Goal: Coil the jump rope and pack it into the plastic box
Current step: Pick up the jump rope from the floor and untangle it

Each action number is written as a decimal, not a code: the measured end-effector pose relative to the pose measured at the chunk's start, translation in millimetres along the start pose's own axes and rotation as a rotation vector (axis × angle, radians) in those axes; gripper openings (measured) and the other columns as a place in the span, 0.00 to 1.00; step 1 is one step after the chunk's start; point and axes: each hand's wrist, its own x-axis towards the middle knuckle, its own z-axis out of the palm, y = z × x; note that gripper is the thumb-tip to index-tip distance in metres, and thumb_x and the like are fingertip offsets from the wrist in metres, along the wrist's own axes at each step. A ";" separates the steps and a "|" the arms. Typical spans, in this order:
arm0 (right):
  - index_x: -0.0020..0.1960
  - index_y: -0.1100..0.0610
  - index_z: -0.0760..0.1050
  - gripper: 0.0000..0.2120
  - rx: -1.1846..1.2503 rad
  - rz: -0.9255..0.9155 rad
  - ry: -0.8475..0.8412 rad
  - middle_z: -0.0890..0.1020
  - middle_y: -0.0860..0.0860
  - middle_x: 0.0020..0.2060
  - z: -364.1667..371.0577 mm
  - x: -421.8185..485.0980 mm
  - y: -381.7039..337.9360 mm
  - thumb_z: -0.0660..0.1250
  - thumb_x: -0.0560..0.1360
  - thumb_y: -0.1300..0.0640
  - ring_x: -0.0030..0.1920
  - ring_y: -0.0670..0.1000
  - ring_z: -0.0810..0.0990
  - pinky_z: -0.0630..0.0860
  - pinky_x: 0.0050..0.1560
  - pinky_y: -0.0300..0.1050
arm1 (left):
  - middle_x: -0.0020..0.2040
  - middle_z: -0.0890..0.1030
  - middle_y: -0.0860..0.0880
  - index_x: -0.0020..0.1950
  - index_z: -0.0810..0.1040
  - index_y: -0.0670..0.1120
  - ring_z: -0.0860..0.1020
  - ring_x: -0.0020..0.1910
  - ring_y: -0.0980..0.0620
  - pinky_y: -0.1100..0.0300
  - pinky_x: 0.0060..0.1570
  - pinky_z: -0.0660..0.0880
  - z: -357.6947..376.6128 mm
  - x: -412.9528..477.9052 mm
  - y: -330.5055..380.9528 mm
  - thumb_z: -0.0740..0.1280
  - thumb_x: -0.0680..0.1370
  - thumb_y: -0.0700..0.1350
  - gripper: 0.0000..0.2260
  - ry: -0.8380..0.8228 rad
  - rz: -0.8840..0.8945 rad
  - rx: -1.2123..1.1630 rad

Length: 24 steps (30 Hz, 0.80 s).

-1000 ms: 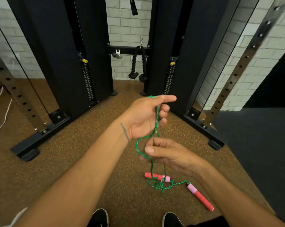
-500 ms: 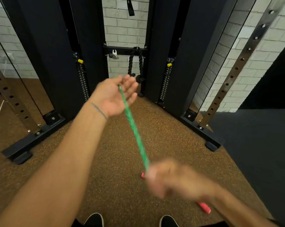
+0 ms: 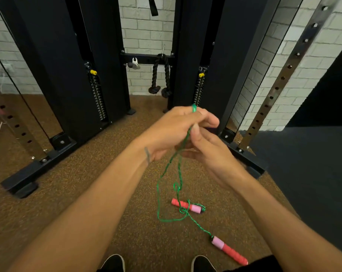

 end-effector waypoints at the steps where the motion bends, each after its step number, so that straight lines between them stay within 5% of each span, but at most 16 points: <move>1: 0.47 0.50 0.78 0.17 0.006 -0.044 -0.014 0.78 0.49 0.33 3.6 -2.8 -0.3 0.59 0.80 0.40 0.36 0.46 0.79 0.77 0.46 0.46 | 0.51 0.86 0.48 0.53 0.82 0.46 0.84 0.51 0.53 0.65 0.43 0.77 -2.2 0.9 1.2 0.57 0.84 0.47 0.14 0.053 -0.016 -0.084; 3: 0.43 0.51 0.77 0.16 -0.117 -0.011 -0.252 0.73 0.48 0.28 6.4 -15.6 6.3 0.56 0.84 0.50 0.30 0.43 0.73 0.75 0.41 0.40 | 0.47 0.87 0.48 0.52 0.80 0.47 0.85 0.43 0.52 0.58 0.45 0.76 -16.2 3.9 2.9 0.57 0.84 0.47 0.12 0.168 -0.073 -0.300; 4: 0.45 0.55 0.79 0.15 -0.244 0.102 -0.501 0.75 0.51 0.29 5.7 -24.4 16.3 0.56 0.84 0.54 0.30 0.42 0.74 0.74 0.40 0.37 | 0.44 0.87 0.49 0.50 0.79 0.48 0.84 0.38 0.54 0.57 0.44 0.76 -27.4 6.3 2.0 0.57 0.84 0.48 0.12 0.228 -0.099 -0.373; 6: 0.53 0.69 0.79 0.13 -0.592 0.382 -1.006 0.82 0.63 0.40 1.3 -46.9 49.7 0.57 0.83 0.63 0.35 0.39 0.78 0.71 0.41 0.34 | 0.41 0.87 0.52 0.47 0.78 0.50 0.83 0.34 0.57 0.57 0.42 0.76 -48.1 9.9 -1.4 0.56 0.84 0.51 0.13 0.320 -0.130 -0.436; 8: 0.58 0.74 0.77 0.15 -0.876 0.562 -1.195 0.81 0.70 0.54 -8.9 -56.6 87.8 0.60 0.82 0.63 0.45 0.49 0.80 0.69 0.41 0.35 | 0.42 0.87 0.52 0.47 0.78 0.50 0.82 0.34 0.57 0.57 0.43 0.75 -58.7 11.4 -5.3 0.56 0.84 0.52 0.14 0.360 -0.152 -0.404; 11: 0.66 0.60 0.76 0.37 -0.997 0.558 -0.968 0.80 0.59 0.64 -28.5 -46.3 79.2 0.68 0.71 0.33 0.56 0.53 0.78 0.75 0.58 0.46 | 0.44 0.87 0.48 0.46 0.78 0.49 0.84 0.40 0.52 0.52 0.49 0.76 -51.2 11.2 -7.7 0.57 0.84 0.51 0.13 0.322 -0.115 -0.242; 13: 0.77 0.51 0.65 0.55 -0.605 0.491 -0.575 0.71 0.47 0.74 -35.3 -29.9 47.2 0.68 0.58 0.23 0.70 0.48 0.72 0.70 0.70 0.49 | 0.47 0.87 0.48 0.47 0.79 0.48 0.85 0.49 0.49 0.50 0.56 0.75 -31.5 10.4 -8.4 0.57 0.83 0.51 0.14 0.190 -0.038 -0.099; 14: 0.76 0.49 0.65 0.55 -0.422 0.405 -0.391 0.71 0.45 0.73 -34.8 -21.9 31.7 0.67 0.57 0.21 0.70 0.47 0.72 0.70 0.70 0.48 | 0.49 0.87 0.49 0.48 0.81 0.48 0.84 0.53 0.51 0.50 0.59 0.75 -18.4 10.2 -8.2 0.56 0.83 0.51 0.15 0.110 -0.005 -0.016; 17: 0.59 0.54 0.78 0.34 0.031 0.116 -0.032 0.83 0.50 0.50 -20.6 -1.2 4.5 0.60 0.69 0.28 0.50 0.50 0.81 0.78 0.53 0.47 | 0.52 0.86 0.51 0.54 0.83 0.46 0.83 0.55 0.55 0.55 0.57 0.77 6.6 9.6 -6.8 0.57 0.84 0.49 0.15 0.018 0.067 0.058; 19: 0.46 0.53 0.78 0.21 0.104 0.051 0.064 0.76 0.49 0.33 -2.4 3.4 -6.5 0.59 0.75 0.37 0.36 0.48 0.75 0.75 0.42 0.46 | 0.51 0.87 0.48 0.54 0.82 0.44 0.84 0.53 0.53 0.57 0.49 0.80 5.6 11.6 -6.6 0.58 0.83 0.48 0.14 0.055 0.037 -0.023; 22: 0.37 0.51 0.75 0.16 -0.068 -0.039 -0.022 0.70 0.50 0.29 1.2 -3.2 -0.4 0.61 0.81 0.46 0.32 0.48 0.68 0.67 0.35 0.43 | 0.50 0.87 0.45 0.51 0.81 0.44 0.85 0.50 0.46 0.52 0.49 0.80 -2.6 16.6 -6.4 0.58 0.83 0.49 0.14 0.038 -0.072 -0.210; 24: 0.39 0.53 0.78 0.13 -0.189 0.005 -0.329 0.77 0.47 0.32 -0.8 -16.2 -1.4 0.62 0.81 0.54 0.35 0.47 0.73 0.72 0.38 0.45 | 0.49 0.87 0.45 0.47 0.79 0.47 0.85 0.39 0.51 0.57 0.39 0.79 -12.5 20.1 -6.7 0.57 0.84 0.50 0.14 0.156 -0.191 -0.429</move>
